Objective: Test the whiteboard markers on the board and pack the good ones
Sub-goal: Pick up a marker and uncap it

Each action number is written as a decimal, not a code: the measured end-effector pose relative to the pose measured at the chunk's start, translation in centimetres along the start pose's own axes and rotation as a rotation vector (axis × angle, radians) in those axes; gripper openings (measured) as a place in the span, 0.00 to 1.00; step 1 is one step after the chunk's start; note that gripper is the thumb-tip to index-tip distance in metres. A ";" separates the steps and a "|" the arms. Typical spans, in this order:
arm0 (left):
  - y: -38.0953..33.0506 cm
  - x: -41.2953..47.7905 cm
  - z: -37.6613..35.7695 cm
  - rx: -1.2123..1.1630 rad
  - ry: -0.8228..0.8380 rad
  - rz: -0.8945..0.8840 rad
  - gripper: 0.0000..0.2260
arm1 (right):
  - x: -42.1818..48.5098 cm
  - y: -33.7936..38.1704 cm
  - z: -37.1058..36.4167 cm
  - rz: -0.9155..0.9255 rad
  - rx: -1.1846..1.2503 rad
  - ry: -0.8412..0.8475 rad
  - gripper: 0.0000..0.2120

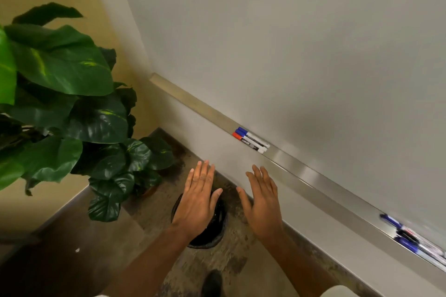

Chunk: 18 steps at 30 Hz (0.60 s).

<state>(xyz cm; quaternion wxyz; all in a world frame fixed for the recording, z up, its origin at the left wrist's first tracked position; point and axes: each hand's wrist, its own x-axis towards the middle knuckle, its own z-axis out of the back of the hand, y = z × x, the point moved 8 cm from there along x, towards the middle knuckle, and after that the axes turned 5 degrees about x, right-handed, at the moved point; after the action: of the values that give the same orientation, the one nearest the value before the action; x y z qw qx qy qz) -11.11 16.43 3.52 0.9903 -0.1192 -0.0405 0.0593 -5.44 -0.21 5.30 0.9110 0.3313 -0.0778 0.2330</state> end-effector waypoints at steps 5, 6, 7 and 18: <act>-5.3 1.6 1.3 0.003 -0.025 -0.094 0.30 | -0.7 -2.1 4.5 -0.054 -0.063 -0.046 0.25; -6.5 2.0 1.5 0.006 -0.025 -0.114 0.30 | -0.8 -2.5 5.4 -0.060 -0.081 -0.053 0.26; -7.7 2.4 1.6 0.008 -0.025 -0.131 0.30 | -0.9 -2.9 6.3 -0.068 -0.101 -0.059 0.27; -19.9 4.8 0.2 0.052 0.040 -0.274 0.33 | -3.9 -9.2 15.3 -0.168 -0.261 -0.150 0.34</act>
<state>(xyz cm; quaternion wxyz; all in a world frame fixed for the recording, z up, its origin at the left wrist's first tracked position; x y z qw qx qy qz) -4.23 -2.11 8.83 0.9925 -0.0880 -0.0351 -0.0776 -4.31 -17.65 10.70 0.9542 0.2322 -0.1471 0.1184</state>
